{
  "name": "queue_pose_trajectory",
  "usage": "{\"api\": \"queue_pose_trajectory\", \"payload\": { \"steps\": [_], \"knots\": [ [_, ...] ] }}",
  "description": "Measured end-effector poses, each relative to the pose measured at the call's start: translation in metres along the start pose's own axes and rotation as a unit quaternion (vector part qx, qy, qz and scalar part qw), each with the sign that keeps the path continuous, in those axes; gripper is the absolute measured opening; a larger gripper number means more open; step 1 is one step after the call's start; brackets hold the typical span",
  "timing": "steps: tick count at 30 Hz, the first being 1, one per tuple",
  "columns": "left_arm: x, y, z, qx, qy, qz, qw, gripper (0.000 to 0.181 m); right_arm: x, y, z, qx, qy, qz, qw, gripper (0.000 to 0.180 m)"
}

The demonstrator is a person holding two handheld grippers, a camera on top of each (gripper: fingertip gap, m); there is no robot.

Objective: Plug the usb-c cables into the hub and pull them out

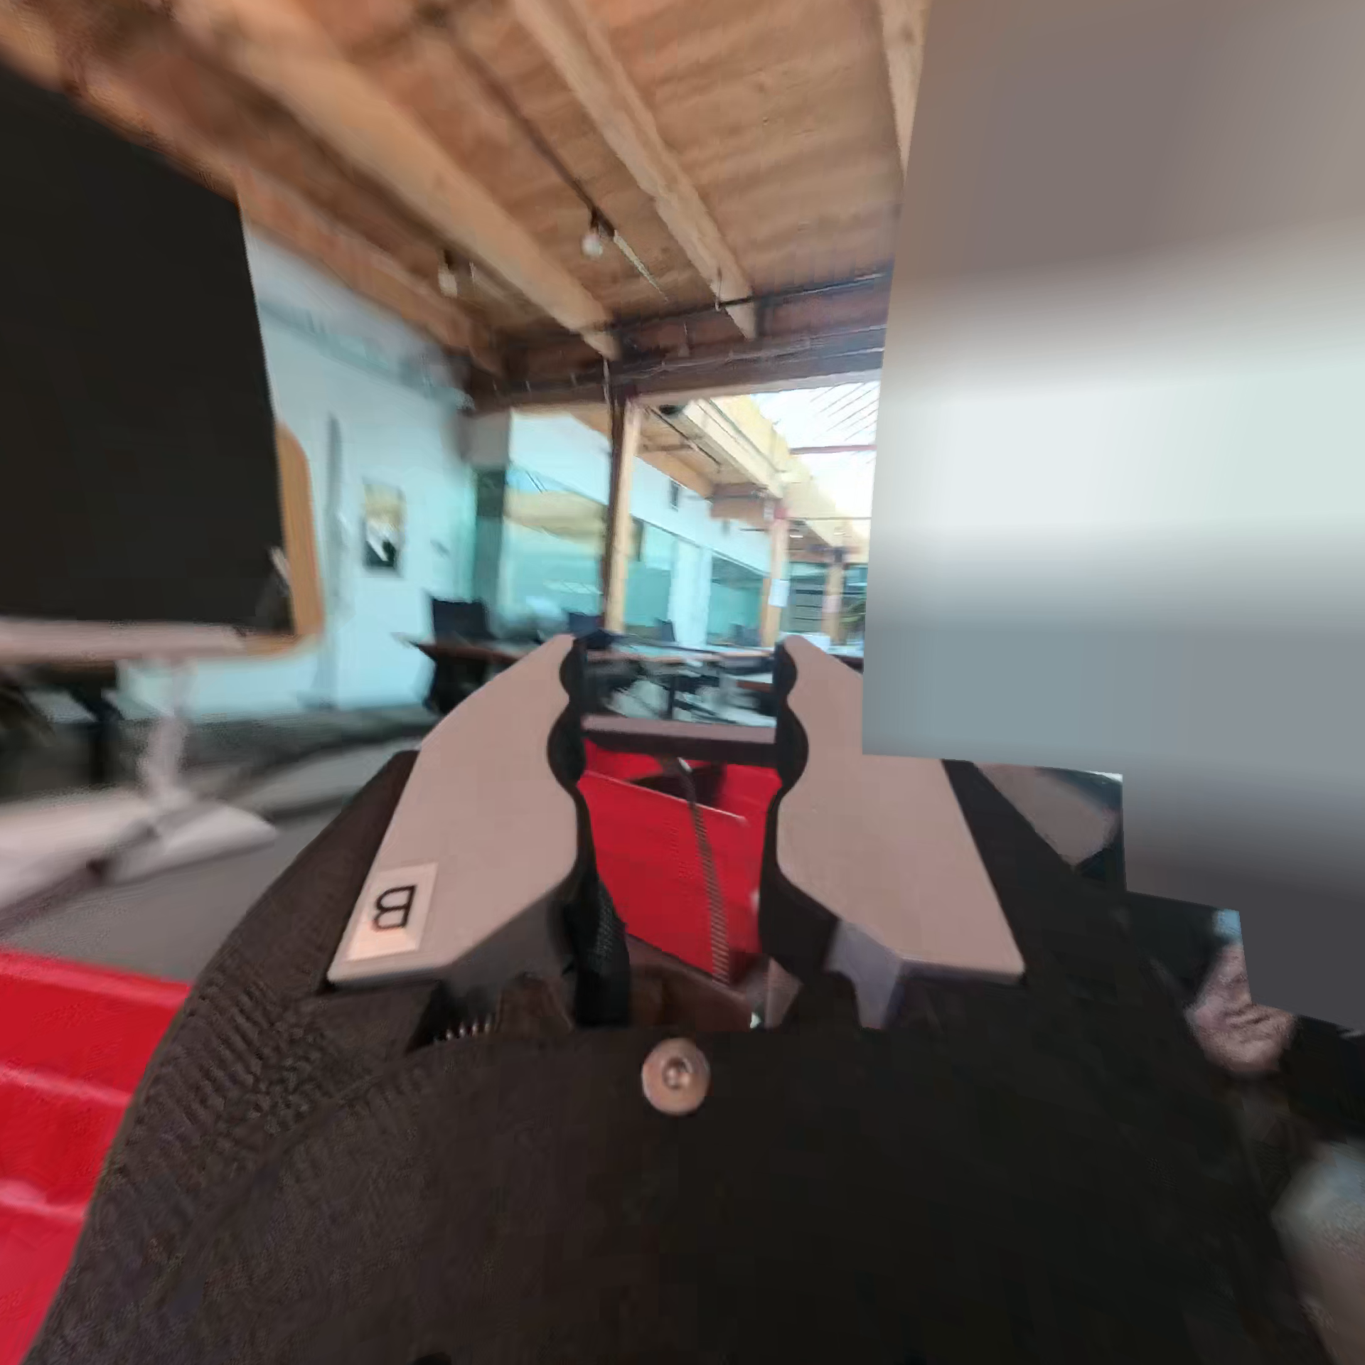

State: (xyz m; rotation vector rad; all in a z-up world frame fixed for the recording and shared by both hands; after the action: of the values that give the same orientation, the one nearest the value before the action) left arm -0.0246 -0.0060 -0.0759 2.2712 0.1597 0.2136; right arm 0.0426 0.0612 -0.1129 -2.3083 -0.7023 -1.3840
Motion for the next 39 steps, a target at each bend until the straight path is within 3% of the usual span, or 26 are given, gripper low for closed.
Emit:
{"api": "queue_pose_trajectory", "payload": {
  "steps": [4,7,11,12,20,30,39],
  "knots": [
    [0.009,-0.028,0.003,-0.134,-0.003,0.249,0.959,0.054,-0.017,-0.004,-0.002,-0.015,0.042,0.114,0.992,0.007],
    [0.014,-0.056,0.005,-0.191,0.029,0.324,0.926,0.050,-0.035,-0.006,-0.004,-0.016,0.070,0.157,0.985,0.006],
    [0.020,-0.082,0.007,-0.224,0.030,0.371,0.901,0.031,-0.043,-0.008,-0.005,-0.012,0.079,0.167,0.983,0.006],
    [0.023,-0.084,0.007,-0.222,0.020,0.375,0.900,0.024,-0.044,-0.007,-0.006,-0.010,0.081,0.168,0.982,0.006],
    [0.024,-0.082,0.009,-0.212,-0.012,0.302,0.930,0.020,-0.045,-0.004,-0.003,-0.007,0.067,0.134,0.989,0.007],
    [0.023,-0.071,0.006,-0.136,-0.013,0.304,0.943,0.021,-0.036,-0.006,-0.011,-0.031,0.041,0.113,0.992,0.005],
    [0.034,-0.063,0.031,-0.193,-0.035,0.315,0.929,0.015,-0.034,0.009,-0.013,0.048,0.093,0.191,0.976,0.006]
  ]
}}
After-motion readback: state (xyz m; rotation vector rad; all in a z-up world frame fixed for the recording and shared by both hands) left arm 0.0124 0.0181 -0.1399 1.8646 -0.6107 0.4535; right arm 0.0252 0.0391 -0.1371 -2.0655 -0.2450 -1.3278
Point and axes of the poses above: each gripper's, where its closed fingertips meet, z back along the fingers, y out of its top, x = y × z across the jaws, the point moved 2 cm from there along z, back along the fingers, and after that the axes turned 12 degrees about x, right-handed, at the moved point
